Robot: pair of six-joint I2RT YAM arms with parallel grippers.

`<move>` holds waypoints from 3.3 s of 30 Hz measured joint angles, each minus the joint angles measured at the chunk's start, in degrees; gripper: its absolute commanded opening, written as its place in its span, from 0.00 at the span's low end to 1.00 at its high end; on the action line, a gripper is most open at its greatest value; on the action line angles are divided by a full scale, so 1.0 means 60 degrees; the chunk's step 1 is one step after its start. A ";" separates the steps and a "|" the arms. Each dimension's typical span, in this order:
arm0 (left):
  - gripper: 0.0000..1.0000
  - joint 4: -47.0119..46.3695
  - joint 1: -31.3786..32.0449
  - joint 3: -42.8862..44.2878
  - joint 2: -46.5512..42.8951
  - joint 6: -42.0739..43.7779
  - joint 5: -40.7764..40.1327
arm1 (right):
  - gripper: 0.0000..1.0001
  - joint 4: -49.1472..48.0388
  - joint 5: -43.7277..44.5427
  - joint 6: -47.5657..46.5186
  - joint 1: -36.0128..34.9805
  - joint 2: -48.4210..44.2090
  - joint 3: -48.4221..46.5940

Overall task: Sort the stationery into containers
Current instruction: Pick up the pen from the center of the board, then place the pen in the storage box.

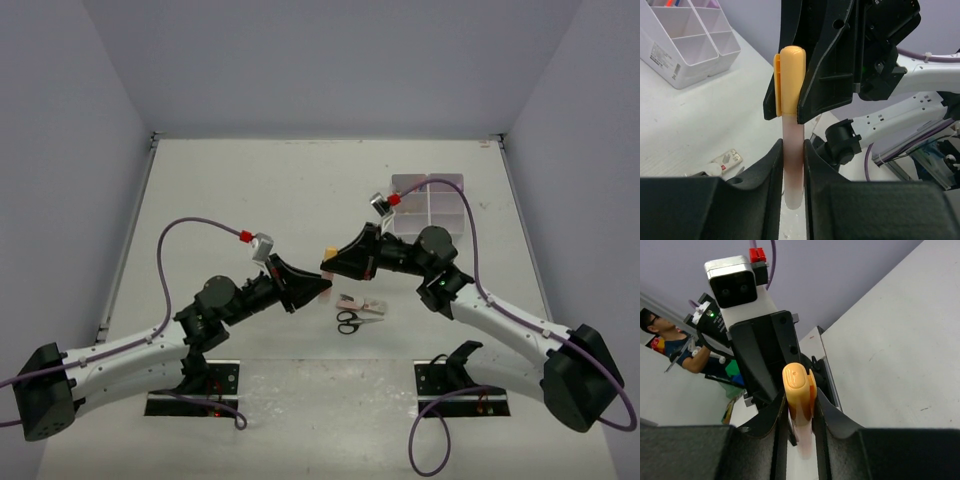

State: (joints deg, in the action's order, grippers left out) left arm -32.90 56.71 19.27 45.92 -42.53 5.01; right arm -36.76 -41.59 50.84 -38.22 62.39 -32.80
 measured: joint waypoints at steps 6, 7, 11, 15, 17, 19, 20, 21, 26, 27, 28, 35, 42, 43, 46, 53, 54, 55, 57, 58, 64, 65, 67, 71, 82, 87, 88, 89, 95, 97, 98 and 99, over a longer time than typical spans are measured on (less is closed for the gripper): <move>1.00 0.1719 0.0011 0.0915 0.0280 0.0135 -0.0445 | 0.00 0.1889 0.1412 -0.0453 0.0004 -0.0763 -0.0132; 1.00 0.2232 0.0011 0.1200 0.0288 0.0185 -0.0678 | 0.00 0.2433 0.1810 -0.0583 0.0066 -0.0931 -0.0223; 1.00 0.4873 0.0011 0.2355 -0.0303 0.0300 -0.1980 | 0.00 0.4541 0.4028 -0.1122 0.1216 -0.1497 -0.0836; 1.00 0.7293 0.0011 0.3398 -0.1341 0.0481 -0.2888 | 0.00 0.5925 0.6377 -0.1394 0.3472 -0.1603 -0.1583; 1.00 0.8138 0.0011 0.3948 -0.1687 0.0637 -0.3108 | 0.00 0.6263 0.7639 -0.1396 0.4195 -0.1503 -0.1834; 1.00 0.8939 0.0011 0.4584 -0.1882 0.0889 -0.3242 | 0.00 0.6537 0.8880 -0.1307 0.4671 -0.1336 -0.1996; 1.00 0.9306 0.0011 0.4899 -0.1904 0.1020 -0.3298 | 0.00 0.6664 0.9555 -0.1278 0.4872 -0.1138 -0.2140; 1.00 0.9661 0.0011 0.5204 -0.1901 0.1147 -0.3348 | 0.00 0.6783 1.0170 -0.1254 0.5055 -0.0886 -0.2339; 1.00 1.0893 0.0011 0.5569 -0.1906 0.1956 -0.3702 | 0.00 0.6974 1.1957 -0.1275 0.5791 0.1129 -0.3836; 1.00 1.1082 0.0011 0.5456 -0.1959 0.2043 -0.3866 | 0.00 0.6919 1.2104 -0.1304 0.5884 0.1507 -0.4112; 1.00 1.1223 0.0011 0.5297 -0.2079 0.2105 -0.4018 | 0.00 0.6788 1.2206 -0.1337 0.5979 0.1891 -0.4315; 1.00 1.1293 0.0011 0.3730 -0.3888 0.2470 -0.4332 | 0.00 0.5944 1.2112 -0.1587 0.6314 0.3393 -0.4447; 1.00 1.1083 0.0011 0.3679 -0.4007 0.2568 -0.4411 | 0.00 0.4922 1.1521 -0.1633 0.6317 0.3606 -0.4403; 1.00 1.1071 0.0011 0.3679 -0.3951 0.2585 -0.4411 | 0.00 0.4865 1.1474 -0.1635 0.6317 0.3682 -0.4403; 1.00 1.1062 0.0011 0.3679 -0.3733 0.2620 -0.4411 | 0.01 0.4807 1.1315 -0.1655 0.6317 0.3948 -0.4411; 1.00 1.1062 0.0011 0.3675 -0.3589 0.2631 -0.4403 | 0.56 0.4794 1.0869 -0.1854 0.6317 0.4685 -0.4687; 1.00 1.1056 0.0011 0.3675 -0.3597 0.2631 -0.4400 | 0.60 0.4832 1.0763 -0.1927 0.6317 0.4712 -0.4735; 1.00 1.1053 0.0011 0.3675 -0.3601 0.2634 -0.4391 | 0.63 0.4875 1.0701 -0.1941 0.6317 0.4719 -0.4752; 1.00 1.1047 0.0011 0.3675 -0.3608 0.2658 -0.4378 | 0.63 0.4933 1.0570 -0.1963 0.6317 0.4724 -0.4775; 1.00 1.1042 0.0011 0.3675 -0.3611 0.2678 -0.4375 | 0.63 0.4947 1.0497 -0.1975 0.6317 0.4724 -0.4783; 1.00 1.0949 0.0011 0.3617 -0.3641 0.2704 -0.4367 | 0.67 0.5014 1.0222 -0.2038 0.6317 0.4714 -0.4786; 1.00 1.0931 0.0011 0.3591 -0.3641 0.2704 -0.4363 | 0.70 0.5054 1.0204 -0.2053 0.6317 0.4695 -0.4786; 1.00 1.0927 0.0011 0.3552 -0.3641 0.2704 -0.4363 | 0.73 0.5234 1.0027 -0.2137 0.6314 0.4526 -0.4782; 1.00 1.0924 0.0011 0.3533 -0.3641 0.2704 -0.4366 | 0.78 0.5746 0.9933 -0.2477 0.6105 0.3421 -0.4687; 1.00 1.0926 -0.0011 0.3533 -0.3608 0.2700 -0.4411 | 0.76 0.8077 0.6125 -0.4411 0.3322 0.0040 -0.4759; 1.00 1.0924 -0.0012 0.3533 -0.3642 0.2700 -0.4403 | 0.77 0.9816 0.5278 -0.5381 0.1323 0.0955 -0.4672; 1.00 1.0924 -0.0014 0.3533 -0.3666 0.2700 -0.4403 | 0.77 1.0134 0.5260 -0.5507 0.0971 0.1107 -0.4605; 1.00 1.0924 -0.0015 0.3533 -0.3699 0.2700 -0.4398 | 0.77 1.0465 0.5344 -0.5578 0.0691 0.1263 -0.4558; 1.00 1.0918 -0.0018 0.3533 -0.3809 0.2707 -0.4337 | 0.78 1.2165 0.6549 -0.5527 0.0281 0.2551 -0.4556; 1.00 1.0917 -0.0018 0.3533 -0.3809 0.2719 -0.4304 | 0.78 1.2622 0.6922 -0.5449 0.0246 0.3049 -0.4556; 1.00 1.0914 -0.0018 0.3533 -0.3809 0.2731 -0.4289 | 0.78 1.2816 0.7081 -0.5407 0.0183 0.3247 -0.4552; 1.00 1.0907 -0.0018 0.3532 -0.3809 0.2746 -0.4268 | 0.78 1.2944 0.7154 -0.5389 0.0099 0.3370 -0.4540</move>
State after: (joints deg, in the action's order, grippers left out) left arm 32.54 56.60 40.46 23.07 -26.05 -20.60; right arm 40.90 1.34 18.50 -37.63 82.61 -60.04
